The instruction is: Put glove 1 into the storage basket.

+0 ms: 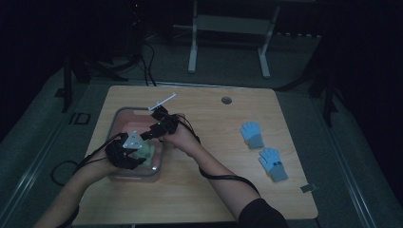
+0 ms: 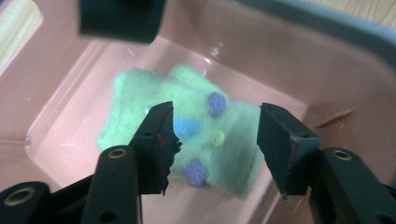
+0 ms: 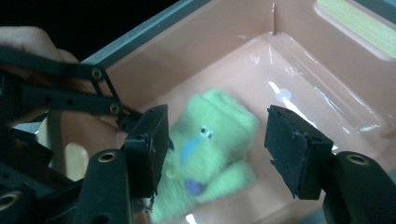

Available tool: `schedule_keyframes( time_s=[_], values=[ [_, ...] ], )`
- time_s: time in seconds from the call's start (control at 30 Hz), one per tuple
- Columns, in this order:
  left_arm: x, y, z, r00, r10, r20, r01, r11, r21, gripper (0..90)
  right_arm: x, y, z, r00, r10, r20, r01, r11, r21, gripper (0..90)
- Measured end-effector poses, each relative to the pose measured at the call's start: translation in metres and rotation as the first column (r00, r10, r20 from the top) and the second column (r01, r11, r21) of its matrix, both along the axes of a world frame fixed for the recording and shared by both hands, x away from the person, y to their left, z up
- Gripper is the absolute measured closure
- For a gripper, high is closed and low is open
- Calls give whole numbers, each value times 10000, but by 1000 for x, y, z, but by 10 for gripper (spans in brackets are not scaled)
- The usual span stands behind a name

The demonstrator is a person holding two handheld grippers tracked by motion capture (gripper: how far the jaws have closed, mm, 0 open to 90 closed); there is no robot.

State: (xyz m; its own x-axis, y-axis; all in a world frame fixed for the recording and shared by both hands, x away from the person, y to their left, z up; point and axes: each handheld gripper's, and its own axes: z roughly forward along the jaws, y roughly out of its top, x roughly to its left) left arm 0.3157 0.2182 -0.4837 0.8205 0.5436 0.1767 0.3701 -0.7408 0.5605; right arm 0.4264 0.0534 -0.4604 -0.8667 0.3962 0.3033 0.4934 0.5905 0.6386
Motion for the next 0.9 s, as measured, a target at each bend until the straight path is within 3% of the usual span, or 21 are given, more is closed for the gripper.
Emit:
schedule_keyframes(
  time_s=[0.2, 0.5, 0.9],
  values=[
    [-7, -4, 9, 9998, 174, 15, -173, 9984, -537, 465, -11, -20, 12, 9994, 338, 27, -339, 9984, 454, 291],
    [-13, -25, 24, 9998, -220, 17, 220, 9908, -1333, 476, -23, -53, 18, 9985, 447, 314, -469, 9962, 733, 235],
    [-13, -65, 31, 9983, -588, -5, 581, 9876, -1458, 506, -29, -108, 16, 9984, 52, 559, -89, 9978, 661, 216]
  ],
)
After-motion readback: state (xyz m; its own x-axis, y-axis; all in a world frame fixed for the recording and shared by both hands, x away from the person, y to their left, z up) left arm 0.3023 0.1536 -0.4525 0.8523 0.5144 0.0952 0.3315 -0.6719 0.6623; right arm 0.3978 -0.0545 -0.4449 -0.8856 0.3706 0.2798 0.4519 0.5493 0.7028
